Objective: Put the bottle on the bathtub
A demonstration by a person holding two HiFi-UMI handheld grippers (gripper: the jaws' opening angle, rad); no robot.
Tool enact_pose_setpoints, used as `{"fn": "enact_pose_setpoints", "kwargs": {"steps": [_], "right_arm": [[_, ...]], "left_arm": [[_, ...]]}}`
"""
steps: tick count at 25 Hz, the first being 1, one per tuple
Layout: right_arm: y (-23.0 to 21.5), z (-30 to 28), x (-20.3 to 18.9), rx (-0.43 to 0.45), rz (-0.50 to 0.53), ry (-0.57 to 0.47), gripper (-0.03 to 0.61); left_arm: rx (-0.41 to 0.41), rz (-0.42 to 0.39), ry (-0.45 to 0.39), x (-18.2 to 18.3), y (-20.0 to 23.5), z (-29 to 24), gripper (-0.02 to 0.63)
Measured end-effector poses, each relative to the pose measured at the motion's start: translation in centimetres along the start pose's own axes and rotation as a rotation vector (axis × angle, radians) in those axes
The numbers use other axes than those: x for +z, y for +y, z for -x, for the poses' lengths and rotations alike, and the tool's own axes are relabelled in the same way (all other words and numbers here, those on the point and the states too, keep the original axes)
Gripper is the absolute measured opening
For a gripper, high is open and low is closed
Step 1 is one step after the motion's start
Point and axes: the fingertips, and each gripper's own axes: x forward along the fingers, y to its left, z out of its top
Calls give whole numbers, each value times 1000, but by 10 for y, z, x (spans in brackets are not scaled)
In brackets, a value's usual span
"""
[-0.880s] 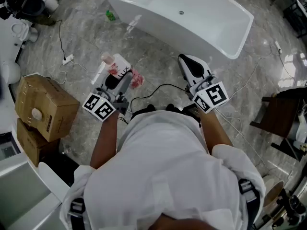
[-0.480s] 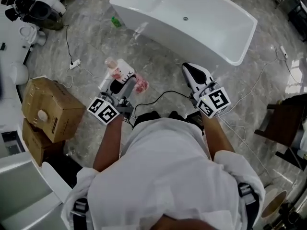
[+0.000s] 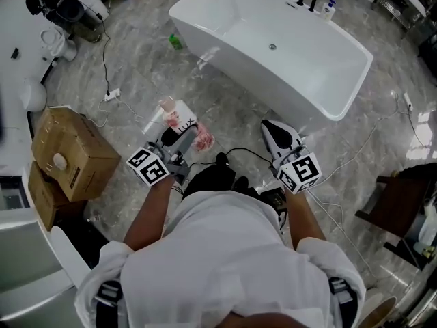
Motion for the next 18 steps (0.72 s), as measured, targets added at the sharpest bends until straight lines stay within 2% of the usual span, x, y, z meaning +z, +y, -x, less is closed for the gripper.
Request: {"fn": "enact_pose_setpoints", "kwargs": {"steps": [2,4,7,11,14,18], "right_arm": [[3,-2,7,-13,85,16,17],[2,-3,14,-15,135,14,17],[-6,-5,16,-15,130,4,17],[-13,-31,24,-13,132,5,17],[-23,-60,36,3,131,-17,17],[-43,-105,49,13,183,-23,17]], "left_arm": [[-14,29,-15,6,6,-5,230],[-33,23,-23,11,9,-13,230],[-48,18,-36,18,11,-27,230],[-58,81,-86,43,31,-38,230],[-50,45,-89,61,54,-50,230],[-31,0,-101,83,94,-71,230]]}}
